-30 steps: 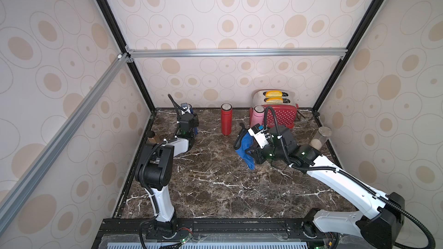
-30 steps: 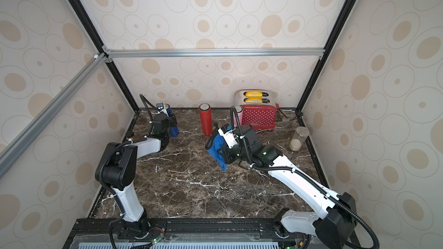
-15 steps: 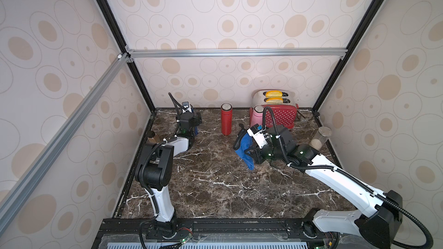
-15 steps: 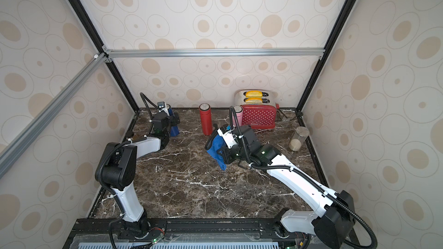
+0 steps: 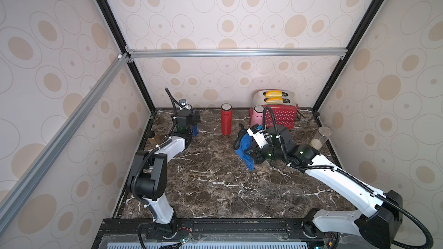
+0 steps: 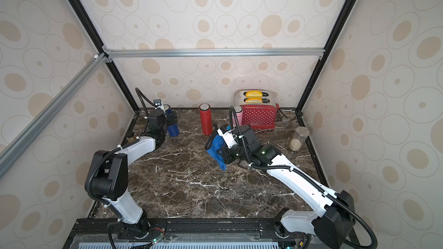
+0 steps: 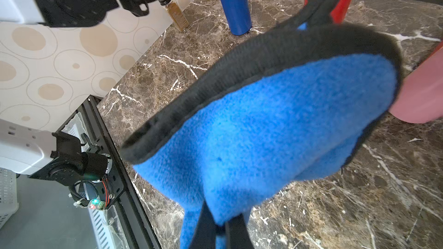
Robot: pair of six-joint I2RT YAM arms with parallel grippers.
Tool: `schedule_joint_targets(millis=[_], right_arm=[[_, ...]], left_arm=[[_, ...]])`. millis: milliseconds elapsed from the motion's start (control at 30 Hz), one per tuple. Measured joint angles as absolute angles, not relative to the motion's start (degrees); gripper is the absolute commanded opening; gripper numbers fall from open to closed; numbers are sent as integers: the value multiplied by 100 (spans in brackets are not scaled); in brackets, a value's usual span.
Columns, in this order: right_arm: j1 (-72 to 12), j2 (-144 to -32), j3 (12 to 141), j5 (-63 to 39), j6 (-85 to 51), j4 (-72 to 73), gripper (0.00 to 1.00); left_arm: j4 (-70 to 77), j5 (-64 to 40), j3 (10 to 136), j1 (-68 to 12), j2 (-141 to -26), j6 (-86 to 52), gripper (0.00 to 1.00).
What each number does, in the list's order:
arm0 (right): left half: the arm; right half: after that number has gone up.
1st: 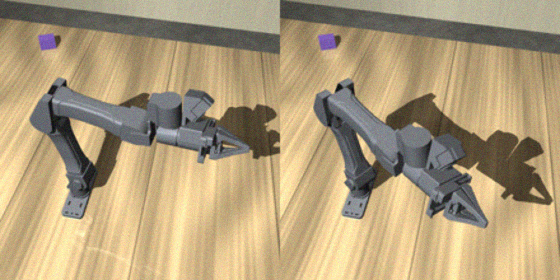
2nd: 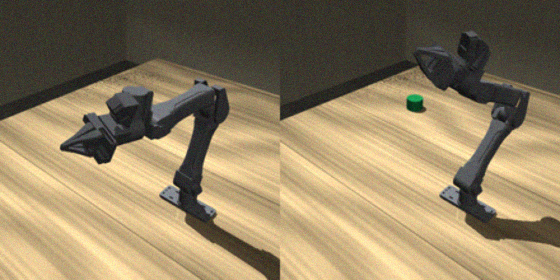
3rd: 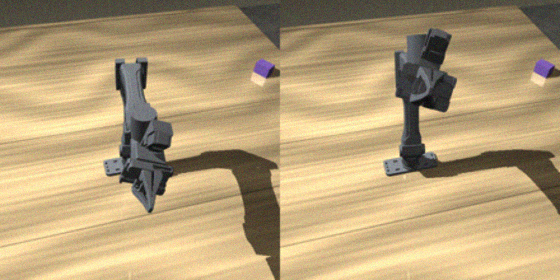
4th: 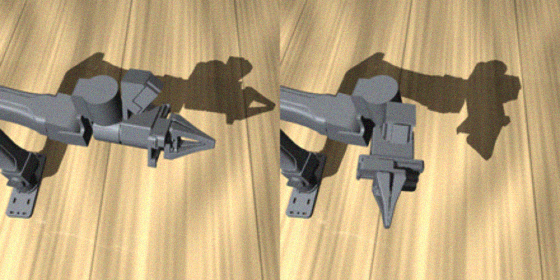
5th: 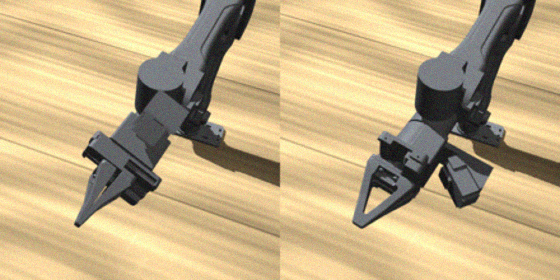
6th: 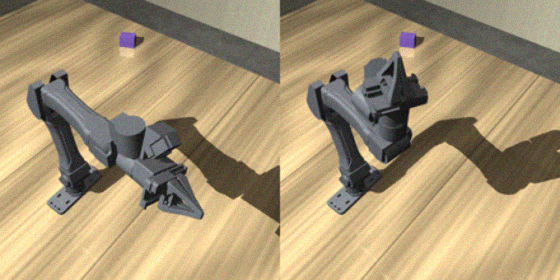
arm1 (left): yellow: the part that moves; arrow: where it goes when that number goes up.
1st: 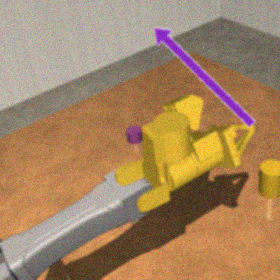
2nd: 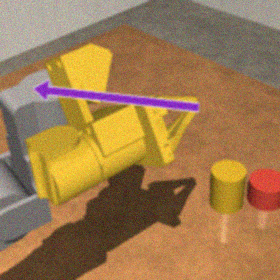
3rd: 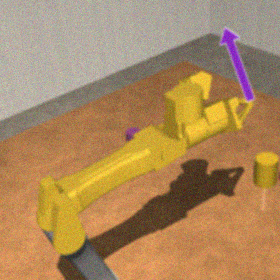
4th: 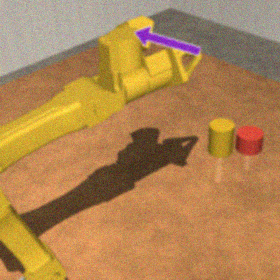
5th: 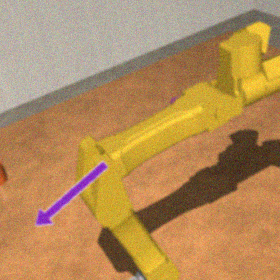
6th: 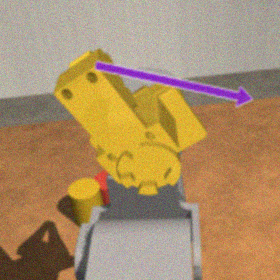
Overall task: Wipe the surface of the thermos
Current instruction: Place the thermos at the center of the board, then pick up the thermos from the center of the board.
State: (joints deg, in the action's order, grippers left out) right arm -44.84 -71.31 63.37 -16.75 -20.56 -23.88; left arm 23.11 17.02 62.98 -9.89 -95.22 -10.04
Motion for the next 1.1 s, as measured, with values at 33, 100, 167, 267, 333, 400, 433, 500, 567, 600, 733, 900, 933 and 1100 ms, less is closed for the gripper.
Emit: schedule_joint_targets(millis=[33, 100, 167, 267, 333, 400, 433, 500, 567, 600, 733, 900, 933, 1100], right_arm=[[-4484, -7131, 6337, -1680, -2056, -2377, 0], [-4484, -7126, 6337, -1684, -2056, -2351, 0], [-4484, -7116, 6333, -1686, -2056, -2324, 0], [-4484, -7063, 6316, -1686, -2056, -2305, 0], [-4484, -7013, 6292, -1686, -2058, -2270, 0], [-4484, -6958, 6239, -1688, -2067, -2226, 0], [-4484, -6930, 6211, -1688, -2073, -2204, 0], [-4484, -6886, 6156, -1686, -2078, -2163, 0], [-4484, -6838, 6106, -1682, -2082, -2145, 0], [-4484, -6816, 6086, -1678, -2086, -2145, 0], [-4484, -6667, 5994, -1656, -2093, -2152, 0], [-4484, -6504, 5966, -1612, -2091, -2193, 0], [-4484, -6475, 5966, -1599, -2091, -2198, 0], [-4484, -6386, 5966, -1535, -2091, -2259, 0]], left_arm=[[2104, 1697, 6357, -989, -9330, -1026, 99], [1693, 1653, 6595, -993, -9061, -1050, 99], [1125, 1520, 7094, -1044, -8932, -1055, 99], [215, 1295, 8136, -1162, -9030, -991, 99], [-432, 1103, 9059, -1343, -9277, -888, 99], [-1096, 858, 10138, -1577, -9695, -775, 99], [-1452, 694, 10757, -1704, -9981, -720, 99], [-2008, 438, 11721, -1890, -10486, -644, 99], [-2646, 207, 12606, -2071, -11050, -567, 99], [-2886, 115, 12914, -2150, -11288, -539, 99], [-3691, -117, 13568, -2405, -12134, -475, 99], [-4353, -207, 13823, -2499, -12892, -484, 99], [-4451, -200, 13823, -2497, -12982, -486, 99], [-4709, -204, 13828, -2495, -13187, -510, 99]])
